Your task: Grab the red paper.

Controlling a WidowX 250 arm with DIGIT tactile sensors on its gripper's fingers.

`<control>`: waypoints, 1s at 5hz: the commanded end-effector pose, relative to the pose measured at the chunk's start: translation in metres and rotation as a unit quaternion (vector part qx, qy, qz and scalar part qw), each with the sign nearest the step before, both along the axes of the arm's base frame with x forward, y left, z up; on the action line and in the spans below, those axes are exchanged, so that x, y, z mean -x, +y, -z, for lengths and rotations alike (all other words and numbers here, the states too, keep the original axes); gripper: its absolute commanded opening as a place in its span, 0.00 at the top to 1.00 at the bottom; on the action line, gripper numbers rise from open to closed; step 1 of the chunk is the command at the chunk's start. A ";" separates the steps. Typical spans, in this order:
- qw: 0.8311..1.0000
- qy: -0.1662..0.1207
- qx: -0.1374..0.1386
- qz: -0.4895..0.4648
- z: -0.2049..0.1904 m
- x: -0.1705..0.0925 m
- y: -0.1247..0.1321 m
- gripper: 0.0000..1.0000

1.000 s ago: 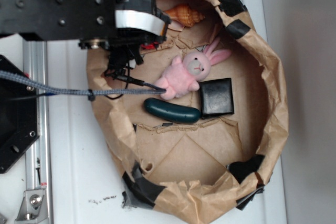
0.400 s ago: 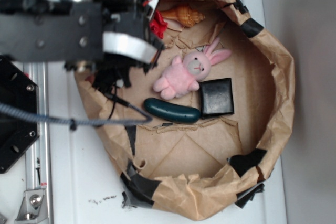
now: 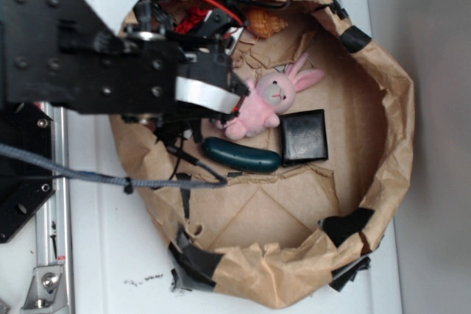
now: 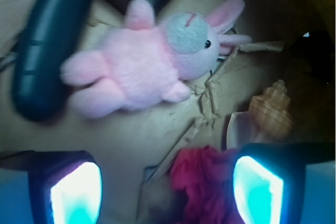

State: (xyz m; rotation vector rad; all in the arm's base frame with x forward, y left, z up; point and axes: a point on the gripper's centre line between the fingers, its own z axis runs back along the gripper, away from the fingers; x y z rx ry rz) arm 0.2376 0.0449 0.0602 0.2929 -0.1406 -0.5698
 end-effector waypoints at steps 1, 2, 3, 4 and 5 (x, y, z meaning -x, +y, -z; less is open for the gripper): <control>1.000 -0.022 -0.013 -0.008 0.021 -0.015 0.054 0.00; 0.999 -0.002 -0.028 -0.023 0.032 -0.007 0.079 0.00; 0.999 0.012 -0.027 -0.028 0.022 0.007 0.084 0.00; 0.999 0.014 -0.006 -0.028 0.005 0.017 0.079 0.00; 0.999 0.007 0.018 -0.031 -0.009 0.024 0.078 0.00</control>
